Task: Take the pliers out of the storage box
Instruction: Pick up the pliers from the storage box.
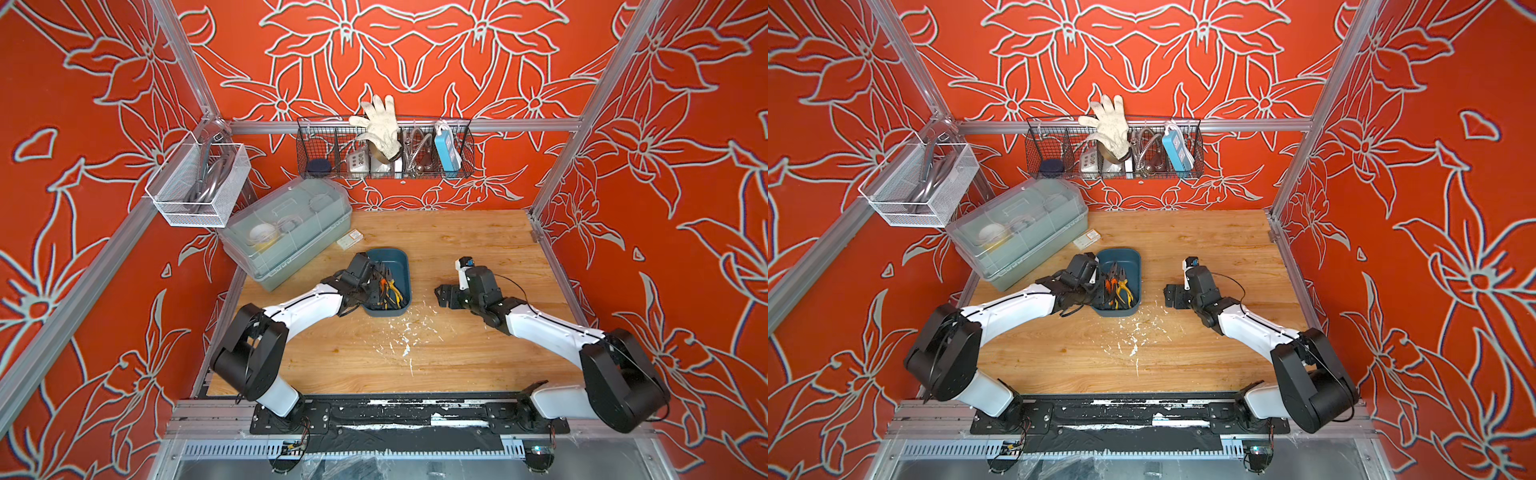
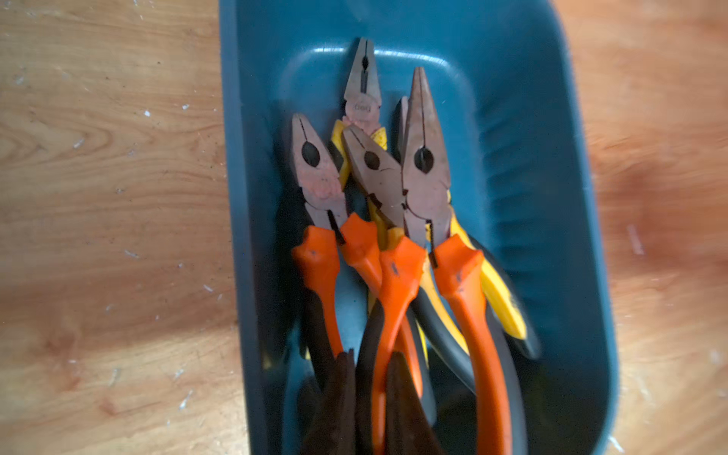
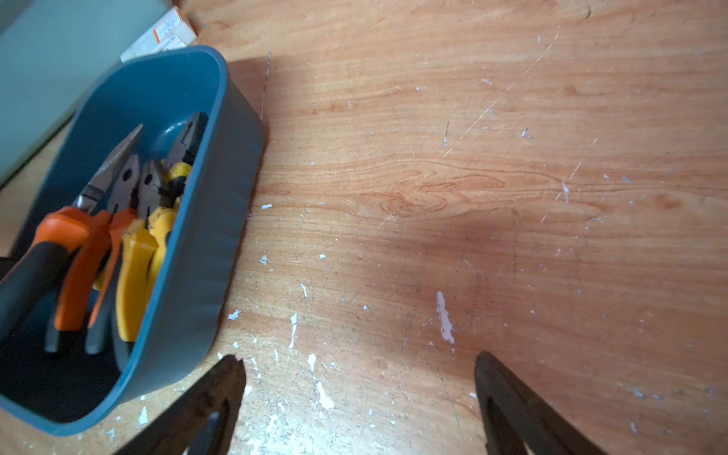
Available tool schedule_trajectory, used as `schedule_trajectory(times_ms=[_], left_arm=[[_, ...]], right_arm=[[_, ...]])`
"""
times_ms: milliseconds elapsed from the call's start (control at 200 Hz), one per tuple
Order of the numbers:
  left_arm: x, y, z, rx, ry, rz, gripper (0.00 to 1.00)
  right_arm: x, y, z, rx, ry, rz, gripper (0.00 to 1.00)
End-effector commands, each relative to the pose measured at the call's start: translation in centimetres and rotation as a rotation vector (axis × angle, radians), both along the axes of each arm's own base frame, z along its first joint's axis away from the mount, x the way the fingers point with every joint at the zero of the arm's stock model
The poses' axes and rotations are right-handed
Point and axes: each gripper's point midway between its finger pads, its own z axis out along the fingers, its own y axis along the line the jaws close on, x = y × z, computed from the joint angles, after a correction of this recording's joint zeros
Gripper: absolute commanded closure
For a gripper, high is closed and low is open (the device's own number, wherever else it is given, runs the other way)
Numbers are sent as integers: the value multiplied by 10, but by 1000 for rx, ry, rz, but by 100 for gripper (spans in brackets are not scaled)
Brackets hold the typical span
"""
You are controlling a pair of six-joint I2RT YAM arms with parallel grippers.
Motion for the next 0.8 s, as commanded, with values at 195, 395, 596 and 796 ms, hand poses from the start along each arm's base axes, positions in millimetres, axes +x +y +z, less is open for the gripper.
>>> schedule_trajectory(times_ms=[195,395,596,796], left_arm=[[-19,-13,55,-240,-265,13,100],[-37,-32,57,-255,-318,-79,100],[-39,-37,59,-257,-326,-106,100],[-39,-38,58,-248,-313,-118,100]], right_arm=[[-28,36,50,390,77,24,8],[-38,71,73,596,101,59,9],[-34,109,65,504,136,110,11],[-22,154,61,545,194,180,21]])
